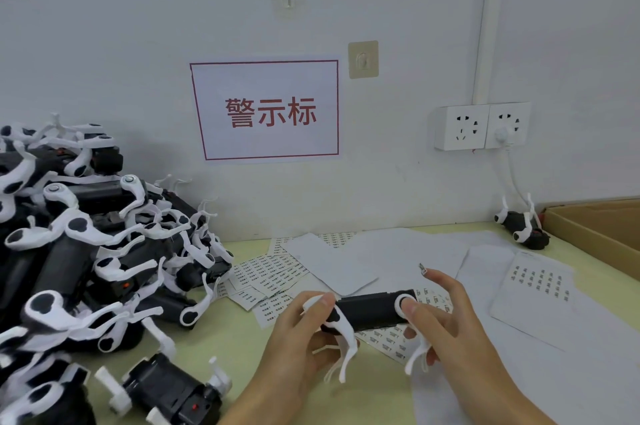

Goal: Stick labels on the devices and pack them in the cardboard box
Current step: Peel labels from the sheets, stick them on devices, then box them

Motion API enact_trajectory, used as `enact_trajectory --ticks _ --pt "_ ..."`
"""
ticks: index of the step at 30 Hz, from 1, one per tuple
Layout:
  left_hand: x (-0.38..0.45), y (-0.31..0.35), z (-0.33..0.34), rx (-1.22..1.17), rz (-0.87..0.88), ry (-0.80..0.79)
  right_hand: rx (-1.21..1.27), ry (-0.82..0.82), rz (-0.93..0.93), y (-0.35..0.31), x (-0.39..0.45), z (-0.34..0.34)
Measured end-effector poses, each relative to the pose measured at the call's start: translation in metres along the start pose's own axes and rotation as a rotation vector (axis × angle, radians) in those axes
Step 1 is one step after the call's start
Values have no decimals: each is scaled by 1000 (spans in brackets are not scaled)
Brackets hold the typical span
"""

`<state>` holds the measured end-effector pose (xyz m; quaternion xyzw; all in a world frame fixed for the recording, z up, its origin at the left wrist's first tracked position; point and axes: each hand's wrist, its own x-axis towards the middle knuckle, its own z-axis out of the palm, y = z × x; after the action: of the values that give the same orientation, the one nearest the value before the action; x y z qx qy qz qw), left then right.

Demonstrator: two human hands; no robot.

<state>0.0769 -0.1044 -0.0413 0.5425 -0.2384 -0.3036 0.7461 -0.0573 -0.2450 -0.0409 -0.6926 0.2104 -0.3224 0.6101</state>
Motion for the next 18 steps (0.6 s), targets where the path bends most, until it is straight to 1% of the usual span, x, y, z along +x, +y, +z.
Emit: enact_trajectory --ticks 6,9,11,12,14,18 --pt "-5 2 -4 -31 -120 -188 -30 15 34 -3 0 -3" --pt "-9 0 -7 -41 -233 -233 25 4 56 -3 0 -4" --pt "-13 2 -5 -47 -275 -292 52 -36 57 -2 0 -3" --pt "-15 4 -2 -43 -275 -329 54 -57 58 -2 0 -2" --pt "-14 5 1 2 -237 -353 48 -78 62 -2 -1 -1" --pt "-10 4 -1 102 -236 -406 13 -110 53 -4 -4 -1"
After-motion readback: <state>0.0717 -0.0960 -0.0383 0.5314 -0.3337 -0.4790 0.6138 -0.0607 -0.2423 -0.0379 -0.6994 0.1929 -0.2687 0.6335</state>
